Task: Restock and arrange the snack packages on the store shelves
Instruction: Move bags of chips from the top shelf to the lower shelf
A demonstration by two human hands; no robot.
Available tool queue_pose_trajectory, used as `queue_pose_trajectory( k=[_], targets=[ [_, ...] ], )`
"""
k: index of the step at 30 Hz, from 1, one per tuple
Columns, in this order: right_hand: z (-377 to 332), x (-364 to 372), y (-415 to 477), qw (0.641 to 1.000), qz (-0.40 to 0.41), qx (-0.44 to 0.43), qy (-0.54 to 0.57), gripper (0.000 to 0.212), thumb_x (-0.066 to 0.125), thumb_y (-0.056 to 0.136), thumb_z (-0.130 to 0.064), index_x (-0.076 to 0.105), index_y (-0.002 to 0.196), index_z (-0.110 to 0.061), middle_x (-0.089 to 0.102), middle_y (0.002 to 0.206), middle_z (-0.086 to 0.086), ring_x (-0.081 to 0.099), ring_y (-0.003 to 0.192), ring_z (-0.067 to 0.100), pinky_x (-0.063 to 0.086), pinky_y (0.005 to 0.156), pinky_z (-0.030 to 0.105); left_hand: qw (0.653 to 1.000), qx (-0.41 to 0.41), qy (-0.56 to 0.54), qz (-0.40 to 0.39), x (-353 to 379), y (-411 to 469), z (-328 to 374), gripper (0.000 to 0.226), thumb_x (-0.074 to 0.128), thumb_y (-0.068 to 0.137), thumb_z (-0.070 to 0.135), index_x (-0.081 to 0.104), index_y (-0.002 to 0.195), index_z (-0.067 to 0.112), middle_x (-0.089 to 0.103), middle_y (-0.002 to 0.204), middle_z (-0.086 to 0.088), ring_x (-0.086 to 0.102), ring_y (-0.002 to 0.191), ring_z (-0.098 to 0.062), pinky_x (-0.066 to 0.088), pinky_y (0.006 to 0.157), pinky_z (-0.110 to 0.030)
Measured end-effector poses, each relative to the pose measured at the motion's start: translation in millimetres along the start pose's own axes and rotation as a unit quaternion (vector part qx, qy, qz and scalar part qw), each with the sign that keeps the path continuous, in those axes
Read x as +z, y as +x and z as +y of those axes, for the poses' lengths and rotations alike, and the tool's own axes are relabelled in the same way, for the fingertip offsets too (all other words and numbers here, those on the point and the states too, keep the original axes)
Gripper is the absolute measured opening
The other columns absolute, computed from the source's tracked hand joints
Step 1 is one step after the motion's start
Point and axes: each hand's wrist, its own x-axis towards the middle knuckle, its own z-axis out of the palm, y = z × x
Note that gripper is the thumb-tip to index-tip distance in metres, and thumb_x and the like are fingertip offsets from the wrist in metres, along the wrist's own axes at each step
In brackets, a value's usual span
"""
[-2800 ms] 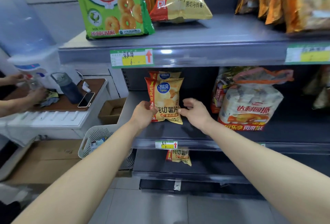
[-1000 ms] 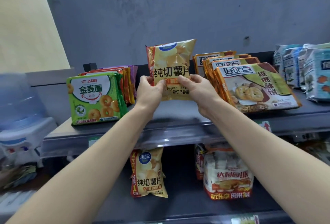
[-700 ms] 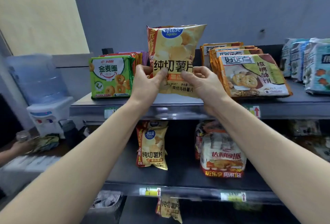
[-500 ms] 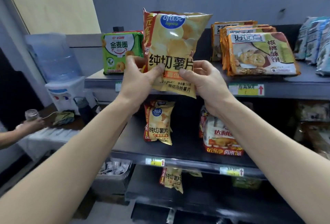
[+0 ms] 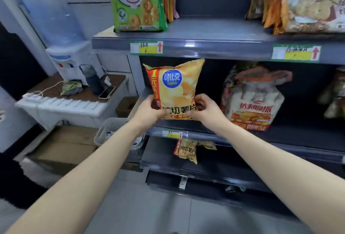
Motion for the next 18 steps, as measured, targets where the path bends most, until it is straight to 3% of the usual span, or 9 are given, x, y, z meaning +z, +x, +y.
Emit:
queue_pose_trajectory(
  k=[3,5,7,9,12,15,18],
  targets=[
    [22.8,18.0,22.9,0.999,0.003,0.043,-0.011,0.033,0.068,0.084,-0.011,0.054,0.114,-0.014,0.063,0.116,0.002,0.058,0.109,0.017,0.049,0.096,0.036,1.0,0.001,0.002,0.007,-1.5,23.0,-28.8,0.041,0.067,0.084,0.007,0.049,0.12,0.017,0.065,0.115,-0.004,0.063,0.089,-0.011,0.057,0.074,-0.027],
    [38.0,29.1,38.1,0.998,0.005,0.061,-0.009,0.035,0.068,0.084,-0.009,0.054,0.116,-0.013,0.063,0.117,0.003,0.057,0.11,0.017,0.047,0.099,0.038,1.0,0.009,0.007,0.015,-1.6,38.9,-40.7,0.039,0.063,0.086,0.003,0.049,0.122,0.01,0.062,0.11,-0.001,0.058,0.081,0.001,0.053,0.064,-0.009],
    [50.6,38.6,51.6,0.997,0.01,0.082,-0.002,0.038,0.068,0.084,-0.007,0.053,0.119,-0.01,0.063,0.119,0.005,0.058,0.11,0.017,0.046,0.101,0.037,0.999,0.002,0.038,0.014,-2.5,58.0,-52.0,0.033,0.062,0.088,0.004,0.053,0.119,0.006,0.062,0.105,-0.002,0.053,0.073,0.005,0.046,0.055,-0.003],
    [62.3,47.5,64.2,0.994,0.017,0.108,-0.001,0.041,0.068,0.084,-0.007,0.052,0.122,-0.009,0.063,0.119,0.005,0.058,0.11,0.017,0.046,0.1,0.034,0.999,-0.015,0.035,-0.006,-4.5,79.1,-67.2,0.03,0.061,0.089,0.007,0.054,0.118,0.005,0.066,0.11,-0.008,0.06,0.079,-0.002,0.051,0.061,-0.009],
    [78.6,59.7,79.4,0.989,0.016,0.147,-0.006,0.043,0.066,0.086,-0.01,0.05,0.126,-0.009,0.059,0.113,-0.001,0.056,0.109,0.016,0.044,0.097,0.029,0.998,-0.042,0.027,-0.026,-4.1,105.0,-89.3,0.03,0.061,0.09,0.009,0.054,0.119,0.008,0.068,0.11,-0.009,0.066,0.092,-0.016,0.055,0.078,-0.029],
    [94.0,68.4,90.8,0.985,0.013,0.174,-0.013,0.048,0.065,0.088,-0.015,0.046,0.132,-0.013,0.057,0.12,-0.002,0.052,0.112,0.013,0.041,0.098,0.028,0.996,-0.06,0.045,-0.04,0.0,123.9,-108.2,0.036,0.061,0.089,0.01,0.05,0.123,0.008,0.062,0.111,-0.002,0.06,0.092,-0.009,0.052,0.085,-0.03],
    [103.8,72.1,98.6,0.982,0.022,0.186,-0.009,0.05,0.066,0.088,-0.02,0.045,0.133,-0.014,0.057,0.121,-0.002,0.053,0.112,0.013,0.043,0.1,0.031,0.995,-0.081,0.035,-0.036,-0.2,137.1,-125.1,0.049,0.064,0.088,0.02,0.044,0.132,0.016,0.049,0.127,-0.003,0.054,0.106,-0.012,0.049,0.089,-0.028]
  ],
)
